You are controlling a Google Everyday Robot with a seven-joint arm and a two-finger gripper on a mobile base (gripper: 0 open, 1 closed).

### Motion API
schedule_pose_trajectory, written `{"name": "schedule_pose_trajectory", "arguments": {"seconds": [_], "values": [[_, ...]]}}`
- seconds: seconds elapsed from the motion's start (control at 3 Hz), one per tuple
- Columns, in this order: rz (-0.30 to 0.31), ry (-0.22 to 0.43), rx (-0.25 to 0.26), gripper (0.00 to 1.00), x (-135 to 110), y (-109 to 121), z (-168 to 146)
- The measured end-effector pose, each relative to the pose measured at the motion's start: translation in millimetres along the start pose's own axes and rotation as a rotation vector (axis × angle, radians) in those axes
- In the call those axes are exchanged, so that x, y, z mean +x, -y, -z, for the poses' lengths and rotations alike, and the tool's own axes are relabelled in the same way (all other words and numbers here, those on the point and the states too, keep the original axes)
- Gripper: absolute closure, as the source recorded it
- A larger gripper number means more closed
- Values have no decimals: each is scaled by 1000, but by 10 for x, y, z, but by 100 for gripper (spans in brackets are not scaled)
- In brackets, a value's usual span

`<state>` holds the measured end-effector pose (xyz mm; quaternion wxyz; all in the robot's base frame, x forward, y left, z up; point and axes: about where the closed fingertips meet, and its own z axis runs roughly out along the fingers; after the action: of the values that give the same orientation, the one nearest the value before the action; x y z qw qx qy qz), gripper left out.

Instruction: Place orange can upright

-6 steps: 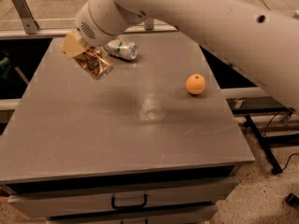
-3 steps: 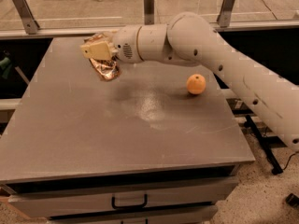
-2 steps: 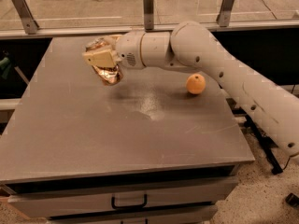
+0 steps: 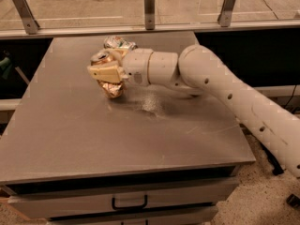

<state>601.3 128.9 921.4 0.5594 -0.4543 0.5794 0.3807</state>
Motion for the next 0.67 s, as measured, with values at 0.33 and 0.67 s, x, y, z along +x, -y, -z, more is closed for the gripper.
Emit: {"name": "schedule_pose_trajectory", "arguments": {"seconds": [0.33,0.67], "values": [[7,44,7,59,42,-56,134],[21,64,10,36,54,-76,255]]}}
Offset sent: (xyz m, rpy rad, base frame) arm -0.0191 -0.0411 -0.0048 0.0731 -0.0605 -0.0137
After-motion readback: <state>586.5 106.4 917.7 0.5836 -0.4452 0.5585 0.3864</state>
